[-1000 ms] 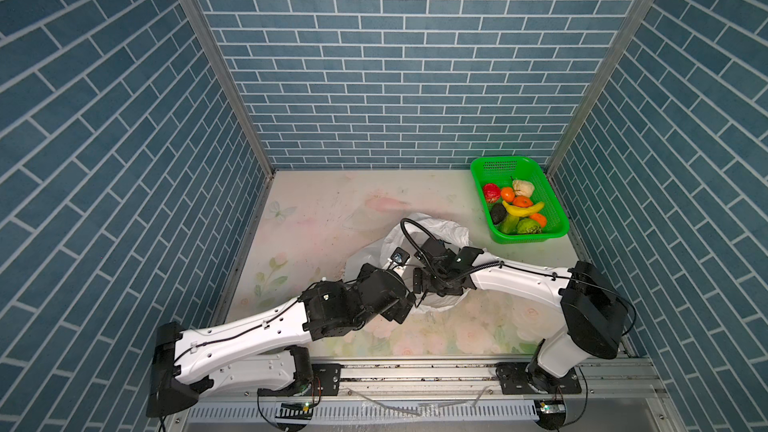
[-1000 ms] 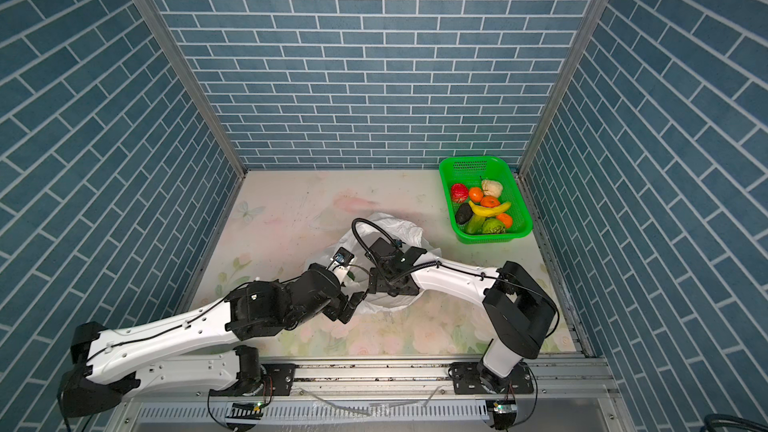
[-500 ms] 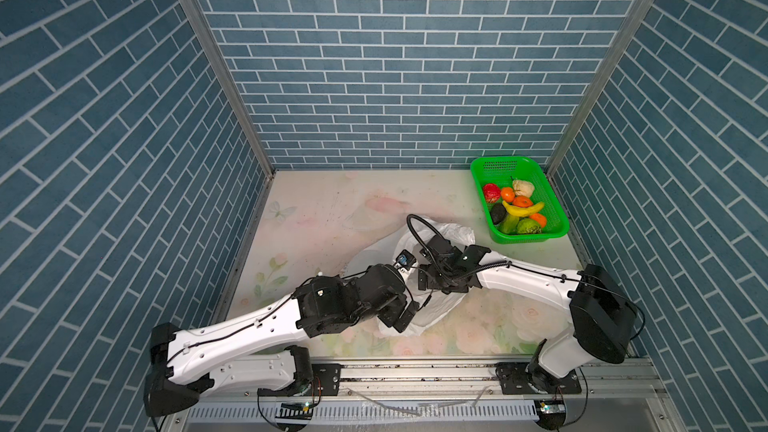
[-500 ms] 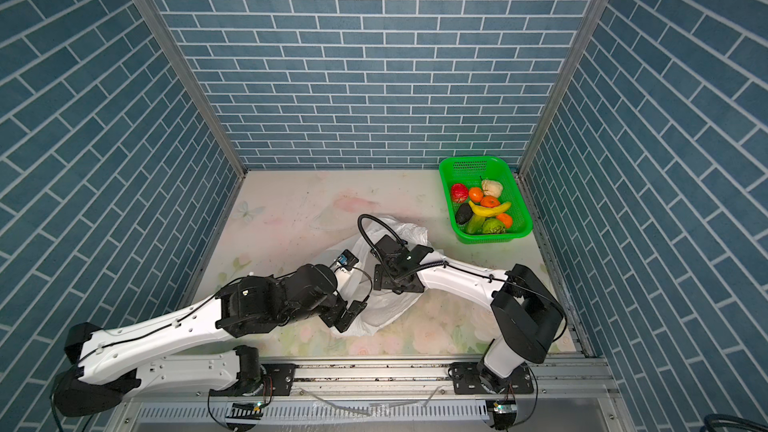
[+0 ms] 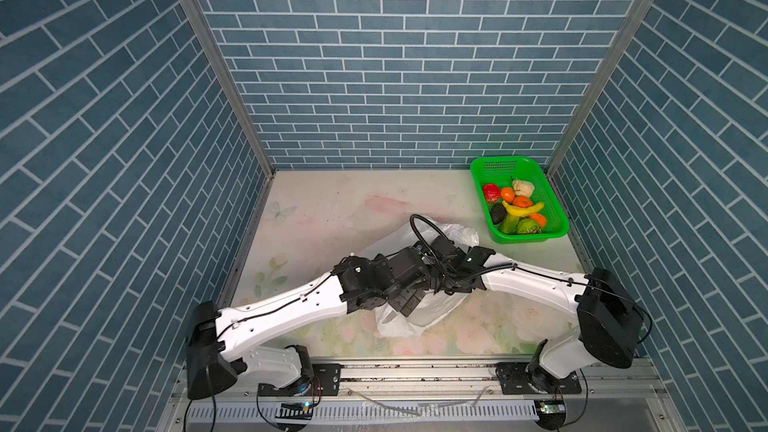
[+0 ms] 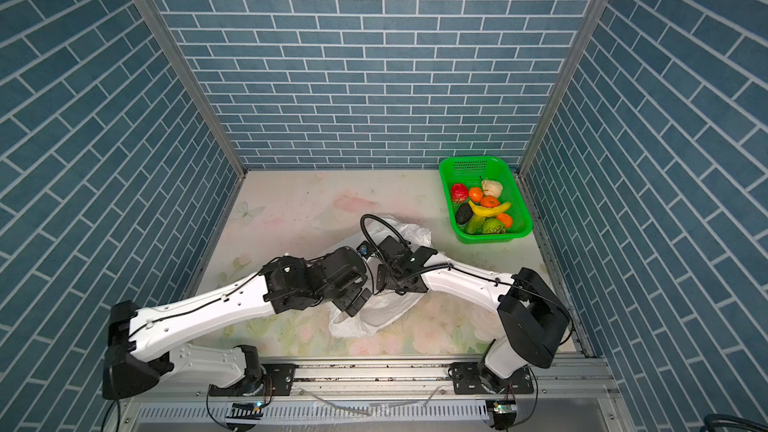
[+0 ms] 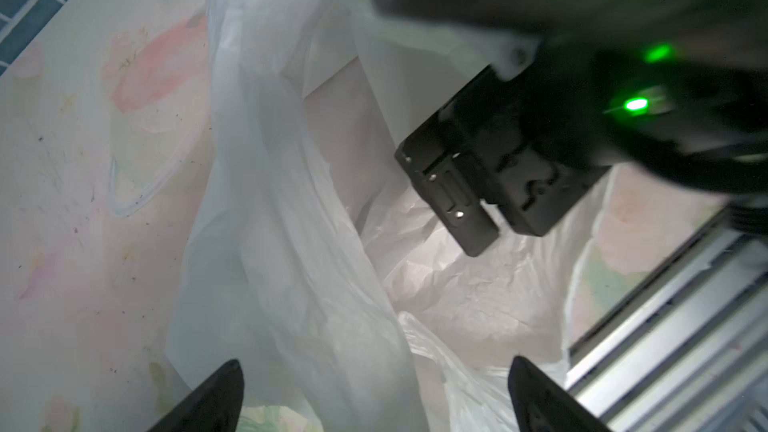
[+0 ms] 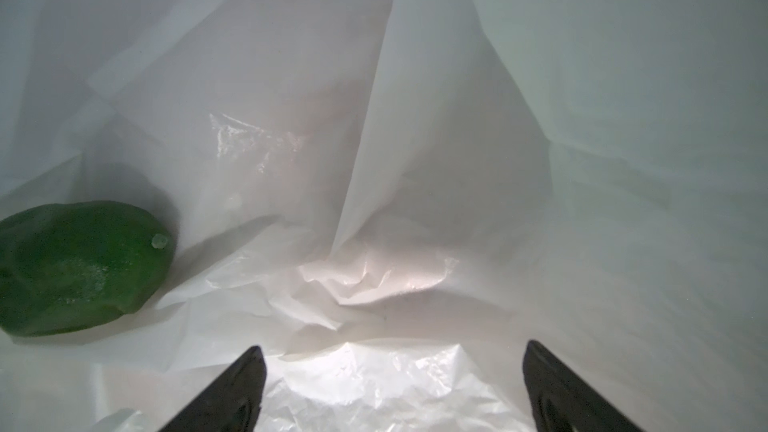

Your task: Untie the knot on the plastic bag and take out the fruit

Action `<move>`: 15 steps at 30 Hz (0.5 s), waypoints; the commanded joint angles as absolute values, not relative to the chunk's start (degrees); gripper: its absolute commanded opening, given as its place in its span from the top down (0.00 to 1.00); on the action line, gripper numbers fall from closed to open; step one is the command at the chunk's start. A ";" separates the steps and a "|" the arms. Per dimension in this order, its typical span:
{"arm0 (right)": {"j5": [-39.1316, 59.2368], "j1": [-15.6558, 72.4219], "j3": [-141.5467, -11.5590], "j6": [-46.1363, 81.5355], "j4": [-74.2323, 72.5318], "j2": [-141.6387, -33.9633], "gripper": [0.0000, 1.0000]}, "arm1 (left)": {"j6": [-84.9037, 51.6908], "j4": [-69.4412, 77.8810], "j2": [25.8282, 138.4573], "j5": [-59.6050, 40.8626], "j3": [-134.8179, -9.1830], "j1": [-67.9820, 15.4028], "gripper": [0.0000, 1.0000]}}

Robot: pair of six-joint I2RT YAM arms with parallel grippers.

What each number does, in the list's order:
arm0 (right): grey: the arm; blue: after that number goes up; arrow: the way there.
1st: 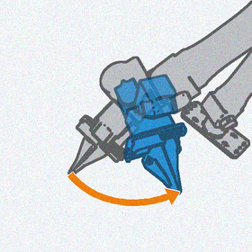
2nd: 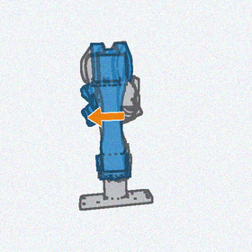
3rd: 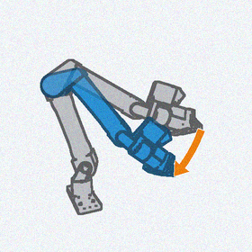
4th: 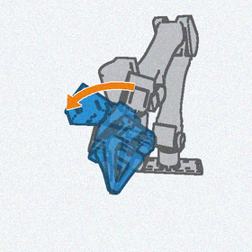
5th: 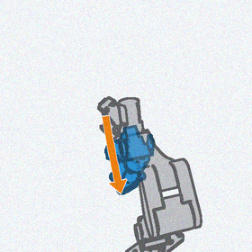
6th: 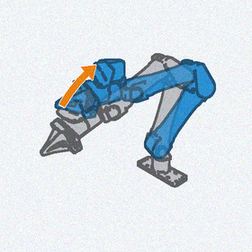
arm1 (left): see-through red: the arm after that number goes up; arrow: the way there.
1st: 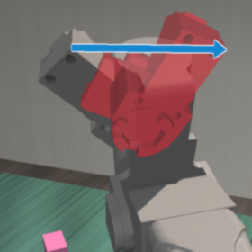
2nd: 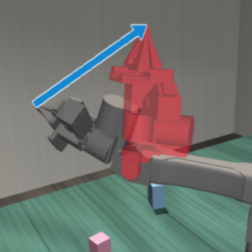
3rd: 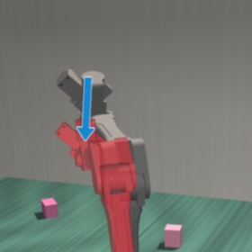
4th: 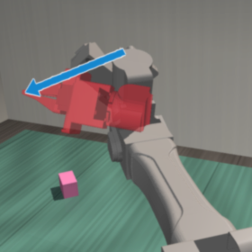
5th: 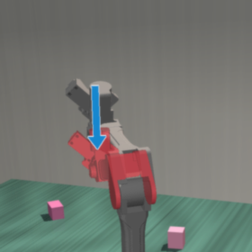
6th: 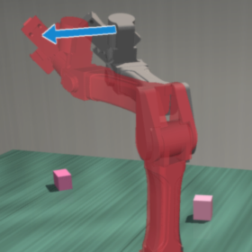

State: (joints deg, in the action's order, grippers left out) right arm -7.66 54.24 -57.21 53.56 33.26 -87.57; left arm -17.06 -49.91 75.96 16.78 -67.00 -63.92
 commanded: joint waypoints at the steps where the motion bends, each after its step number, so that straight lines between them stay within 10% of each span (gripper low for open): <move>1: -9.82 53.83 -54.70 54.02 34.66 -85.36 0.04 | -17.83 -50.33 76.94 22.77 -65.66 -61.20 0.00; 7: -9.32 52.42 -52.00 55.27 33.43 -83.85 0.04 | -14.62 -45.62 80.37 19.23 -61.46 -56.88 0.08; 15: -9.69 50.58 -48.99 57.20 33.79 -80.77 0.04 | -9.32 -38.77 83.99 14.79 -61.26 -54.92 0.81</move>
State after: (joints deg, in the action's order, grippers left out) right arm -8.25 51.03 -50.92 54.22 32.73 -82.94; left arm -11.75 -42.35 82.91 16.64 -60.18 -55.22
